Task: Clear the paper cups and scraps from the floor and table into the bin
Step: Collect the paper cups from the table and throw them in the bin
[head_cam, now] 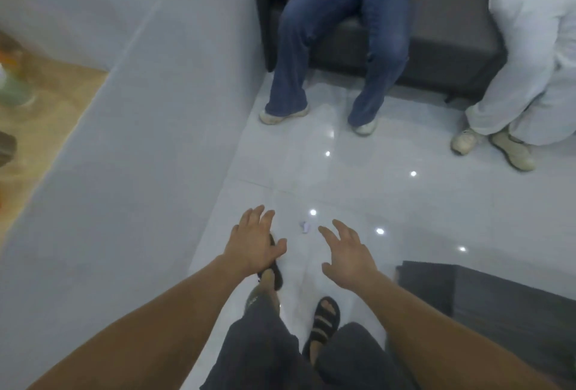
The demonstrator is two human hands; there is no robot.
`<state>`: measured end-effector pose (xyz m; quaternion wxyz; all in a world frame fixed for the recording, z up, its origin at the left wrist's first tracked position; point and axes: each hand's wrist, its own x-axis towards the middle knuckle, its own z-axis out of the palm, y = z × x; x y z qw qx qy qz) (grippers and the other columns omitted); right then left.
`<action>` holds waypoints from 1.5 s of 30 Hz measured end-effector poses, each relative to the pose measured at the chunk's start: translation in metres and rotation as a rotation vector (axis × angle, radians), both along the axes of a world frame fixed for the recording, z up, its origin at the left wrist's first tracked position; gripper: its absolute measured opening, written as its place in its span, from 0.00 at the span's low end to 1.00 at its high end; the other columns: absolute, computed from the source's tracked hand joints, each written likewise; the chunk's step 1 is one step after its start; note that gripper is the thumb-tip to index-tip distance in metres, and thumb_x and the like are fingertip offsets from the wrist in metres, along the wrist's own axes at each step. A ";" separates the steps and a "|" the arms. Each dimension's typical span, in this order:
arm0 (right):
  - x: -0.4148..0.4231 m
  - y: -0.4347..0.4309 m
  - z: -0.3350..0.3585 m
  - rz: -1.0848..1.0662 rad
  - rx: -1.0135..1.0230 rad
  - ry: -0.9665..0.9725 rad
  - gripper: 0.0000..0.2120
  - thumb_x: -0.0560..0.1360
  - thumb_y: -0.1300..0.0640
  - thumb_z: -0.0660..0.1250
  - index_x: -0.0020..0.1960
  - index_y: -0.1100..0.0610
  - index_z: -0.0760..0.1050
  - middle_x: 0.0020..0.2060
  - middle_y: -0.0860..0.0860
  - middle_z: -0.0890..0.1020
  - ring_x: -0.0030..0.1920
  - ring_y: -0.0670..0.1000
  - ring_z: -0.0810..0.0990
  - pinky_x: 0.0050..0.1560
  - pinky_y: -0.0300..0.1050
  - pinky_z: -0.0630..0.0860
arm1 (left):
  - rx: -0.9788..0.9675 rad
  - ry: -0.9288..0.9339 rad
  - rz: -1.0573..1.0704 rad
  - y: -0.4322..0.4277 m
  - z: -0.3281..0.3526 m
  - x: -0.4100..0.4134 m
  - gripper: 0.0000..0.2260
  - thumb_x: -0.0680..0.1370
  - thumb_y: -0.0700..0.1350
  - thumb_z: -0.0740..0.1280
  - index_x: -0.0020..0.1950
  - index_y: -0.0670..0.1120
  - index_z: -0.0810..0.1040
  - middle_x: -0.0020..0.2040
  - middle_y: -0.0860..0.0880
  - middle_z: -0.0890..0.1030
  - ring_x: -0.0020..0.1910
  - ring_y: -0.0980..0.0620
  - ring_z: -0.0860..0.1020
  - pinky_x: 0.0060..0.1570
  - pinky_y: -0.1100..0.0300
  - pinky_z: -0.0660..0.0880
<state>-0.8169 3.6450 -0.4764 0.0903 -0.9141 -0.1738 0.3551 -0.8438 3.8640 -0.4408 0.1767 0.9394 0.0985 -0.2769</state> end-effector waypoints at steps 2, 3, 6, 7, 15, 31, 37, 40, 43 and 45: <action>0.022 0.008 -0.032 -0.045 -0.021 0.038 0.38 0.76 0.49 0.64 0.79 0.45 0.46 0.78 0.50 0.46 0.77 0.55 0.50 0.68 0.51 0.67 | -0.043 0.029 -0.017 0.009 -0.036 0.029 0.33 0.77 0.61 0.59 0.77 0.49 0.54 0.78 0.48 0.52 0.76 0.47 0.50 0.73 0.49 0.56; 0.033 0.012 -0.050 -0.073 -0.033 0.063 0.38 0.76 0.48 0.64 0.78 0.44 0.47 0.78 0.50 0.46 0.77 0.55 0.50 0.68 0.51 0.67 | -0.060 0.051 -0.016 0.014 -0.057 0.041 0.33 0.77 0.60 0.60 0.77 0.49 0.55 0.78 0.48 0.53 0.76 0.47 0.50 0.73 0.49 0.56; 0.065 0.028 -0.128 -0.154 -0.052 0.116 0.37 0.76 0.49 0.65 0.78 0.43 0.47 0.78 0.48 0.46 0.77 0.54 0.49 0.70 0.51 0.66 | -0.096 0.116 -0.014 0.025 -0.132 0.071 0.32 0.77 0.60 0.59 0.77 0.49 0.56 0.78 0.48 0.54 0.76 0.47 0.52 0.73 0.49 0.58; 0.074 0.033 -0.160 -0.170 -0.059 0.141 0.37 0.76 0.50 0.65 0.78 0.43 0.47 0.78 0.48 0.46 0.77 0.54 0.49 0.70 0.51 0.65 | -0.095 0.142 -0.034 0.029 -0.162 0.079 0.32 0.77 0.60 0.59 0.77 0.49 0.56 0.78 0.48 0.54 0.76 0.47 0.52 0.72 0.49 0.59; 0.136 0.054 -0.442 -0.051 -0.101 0.166 0.39 0.75 0.51 0.67 0.77 0.44 0.48 0.78 0.48 0.47 0.75 0.56 0.52 0.67 0.55 0.67 | -0.103 0.214 -0.159 0.038 -0.418 0.129 0.32 0.76 0.61 0.59 0.76 0.49 0.55 0.77 0.48 0.55 0.75 0.47 0.52 0.73 0.51 0.58; 0.115 0.059 -0.594 -0.202 0.078 0.041 0.28 0.74 0.56 0.68 0.72 0.53 0.64 0.61 0.56 0.70 0.59 0.57 0.70 0.56 0.48 0.73 | -0.201 0.270 -0.157 0.031 -0.554 0.127 0.29 0.78 0.57 0.59 0.76 0.48 0.58 0.76 0.49 0.58 0.74 0.50 0.57 0.68 0.52 0.62; 0.125 0.051 -0.447 -0.487 0.401 -0.110 0.31 0.71 0.51 0.74 0.70 0.57 0.69 0.59 0.54 0.77 0.57 0.54 0.75 0.55 0.43 0.72 | -0.451 0.377 0.272 -0.018 -0.443 0.182 0.27 0.79 0.58 0.61 0.75 0.51 0.59 0.70 0.50 0.70 0.63 0.53 0.71 0.58 0.61 0.65; 0.129 0.035 -0.364 -0.578 0.473 -0.168 0.32 0.70 0.48 0.74 0.70 0.57 0.69 0.59 0.52 0.77 0.57 0.50 0.76 0.56 0.37 0.71 | -0.583 0.400 0.284 -0.047 -0.368 0.210 0.25 0.78 0.58 0.61 0.74 0.52 0.63 0.67 0.51 0.72 0.60 0.54 0.73 0.58 0.61 0.68; 0.131 0.013 -0.289 -0.707 0.509 -0.239 0.32 0.70 0.48 0.74 0.70 0.57 0.70 0.58 0.50 0.77 0.57 0.46 0.76 0.56 0.28 0.66 | -0.674 0.425 0.182 -0.079 -0.298 0.223 0.16 0.79 0.54 0.61 0.63 0.48 0.75 0.58 0.47 0.79 0.57 0.48 0.78 0.61 0.49 0.74; 0.127 -0.002 -0.249 -0.763 0.514 -0.270 0.32 0.70 0.50 0.75 0.71 0.56 0.70 0.60 0.49 0.77 0.58 0.45 0.75 0.56 0.23 0.64 | -0.741 0.436 0.161 -0.102 -0.258 0.222 0.11 0.80 0.51 0.61 0.54 0.48 0.78 0.50 0.50 0.82 0.50 0.53 0.81 0.53 0.54 0.78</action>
